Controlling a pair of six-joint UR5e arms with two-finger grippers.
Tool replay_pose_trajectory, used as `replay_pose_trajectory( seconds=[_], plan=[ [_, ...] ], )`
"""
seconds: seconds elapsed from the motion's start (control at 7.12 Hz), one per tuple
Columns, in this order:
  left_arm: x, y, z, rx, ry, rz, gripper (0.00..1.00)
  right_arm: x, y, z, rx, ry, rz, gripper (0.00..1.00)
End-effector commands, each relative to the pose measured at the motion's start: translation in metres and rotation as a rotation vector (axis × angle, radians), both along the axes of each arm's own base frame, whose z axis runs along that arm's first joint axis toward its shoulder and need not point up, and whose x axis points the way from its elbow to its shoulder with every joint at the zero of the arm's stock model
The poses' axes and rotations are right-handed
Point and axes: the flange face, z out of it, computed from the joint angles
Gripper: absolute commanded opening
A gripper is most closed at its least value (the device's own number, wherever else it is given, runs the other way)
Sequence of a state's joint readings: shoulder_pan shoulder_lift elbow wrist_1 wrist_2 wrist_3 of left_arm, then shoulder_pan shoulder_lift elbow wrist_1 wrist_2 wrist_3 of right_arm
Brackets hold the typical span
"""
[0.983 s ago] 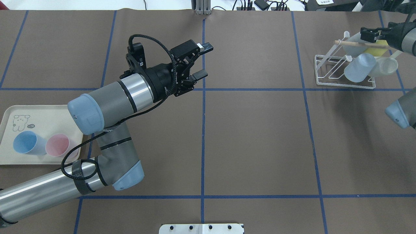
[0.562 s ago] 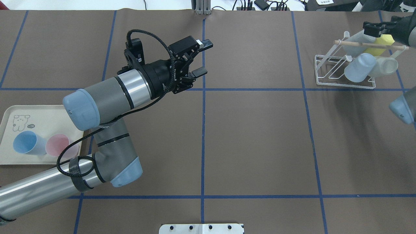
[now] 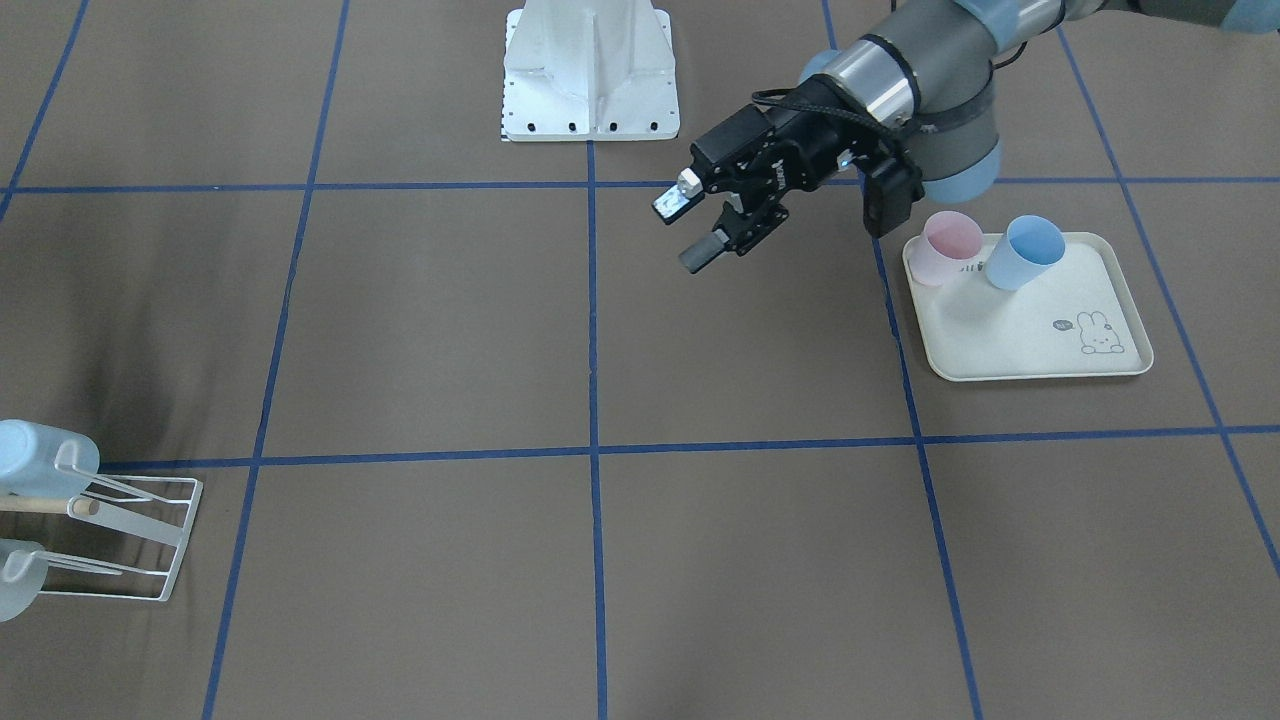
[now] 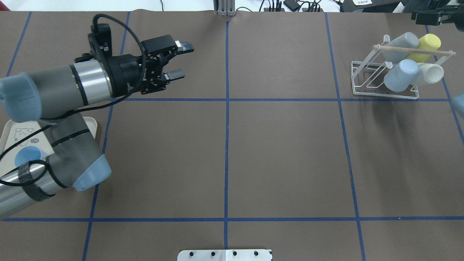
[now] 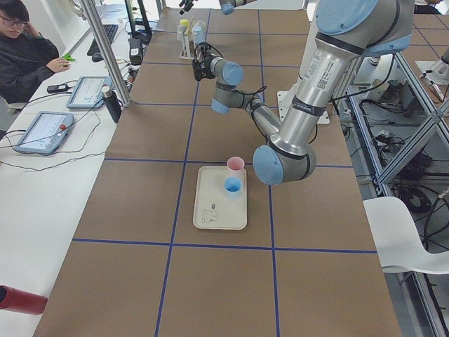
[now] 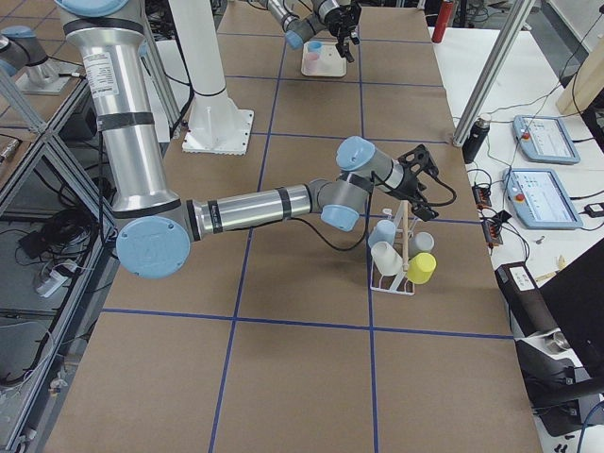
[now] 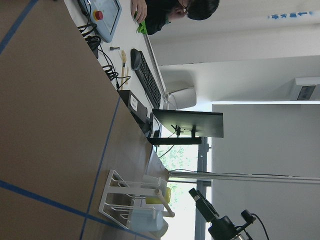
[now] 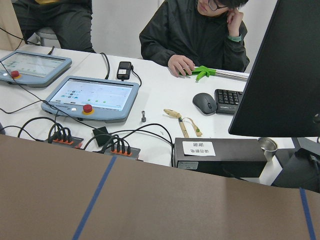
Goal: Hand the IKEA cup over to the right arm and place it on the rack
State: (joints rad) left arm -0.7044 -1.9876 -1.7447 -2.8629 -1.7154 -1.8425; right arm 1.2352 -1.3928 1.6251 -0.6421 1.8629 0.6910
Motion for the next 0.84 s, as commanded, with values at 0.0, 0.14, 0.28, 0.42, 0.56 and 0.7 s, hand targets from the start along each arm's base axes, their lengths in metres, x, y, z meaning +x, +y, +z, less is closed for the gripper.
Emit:
replay_pose_trajectory(
  seconds=[0.0,0.14,0.28,0.42,0.56,0.7],
  plan=[
    [-0.064,-0.001,0.041,0.069,-0.273,0.025,1.0,-0.003,0.024,-0.057,-0.083,-0.119,-0.058,1.0],
    [-0.097,0.002,0.073,0.099,-0.39,0.062,1.0,-0.016,0.031,-0.073,-0.14,-0.237,-0.106,1.0],
    [-0.125,0.003,0.109,0.147,-0.497,0.089,1.0,-0.029,0.031,-0.093,-0.17,-0.31,-0.118,1.0],
    [-0.147,0.017,0.148,0.184,-0.587,0.103,1.0,-0.05,0.037,-0.11,-0.221,-0.394,-0.131,1.0],
    [-0.168,0.032,0.181,0.23,-0.666,0.131,1.0,-0.066,0.048,-0.129,-0.244,-0.453,-0.147,1.0],
    [-0.187,0.043,0.207,0.234,-0.715,0.144,1.0,-0.077,0.057,-0.14,-0.273,-0.5,-0.154,1.0]
  ],
)
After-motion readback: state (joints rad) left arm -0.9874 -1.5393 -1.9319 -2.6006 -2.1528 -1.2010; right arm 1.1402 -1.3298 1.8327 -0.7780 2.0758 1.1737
